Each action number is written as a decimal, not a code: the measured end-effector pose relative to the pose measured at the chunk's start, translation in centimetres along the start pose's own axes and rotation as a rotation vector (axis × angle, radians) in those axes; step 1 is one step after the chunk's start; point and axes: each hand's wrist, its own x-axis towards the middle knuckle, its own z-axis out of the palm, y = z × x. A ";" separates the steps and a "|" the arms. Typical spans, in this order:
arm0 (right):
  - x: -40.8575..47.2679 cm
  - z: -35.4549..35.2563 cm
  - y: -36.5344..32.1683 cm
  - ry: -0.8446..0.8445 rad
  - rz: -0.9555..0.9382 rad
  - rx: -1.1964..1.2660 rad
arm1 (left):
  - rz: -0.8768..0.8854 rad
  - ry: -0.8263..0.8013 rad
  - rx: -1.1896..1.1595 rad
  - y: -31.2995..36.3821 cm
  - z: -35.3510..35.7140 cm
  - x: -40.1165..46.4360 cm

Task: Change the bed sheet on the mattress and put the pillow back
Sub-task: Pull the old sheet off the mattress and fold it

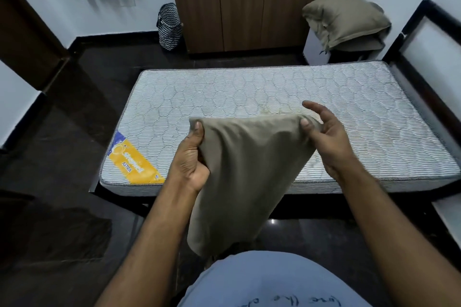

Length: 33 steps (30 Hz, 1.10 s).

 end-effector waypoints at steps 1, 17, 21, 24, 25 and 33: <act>0.3 0.1 -0.2 0.011 -0.002 -0.008 | 0.016 -0.006 0.004 0.2 -0.2 -0.1; -0.1 3.4 -0.7 -0.330 -0.158 -0.110 | 0.114 0.002 0.112 3.7 -1.8 -0.3; 0.1 3.8 -1.3 -0.243 -0.237 -0.014 | 0.293 -0.045 0.238 5.3 -4.1 0.0; 0.3 4.8 -1.9 -0.225 -0.254 0.063 | 0.397 -0.203 0.662 5.3 -7.0 0.2; 0.4 5.3 -1.9 -0.226 -0.252 0.075 | 0.389 -0.265 0.755 4.8 -7.6 0.1; 0.8 4.9 -2.0 -0.117 -0.120 0.271 | 0.476 -0.079 0.462 3.0 -7.0 0.6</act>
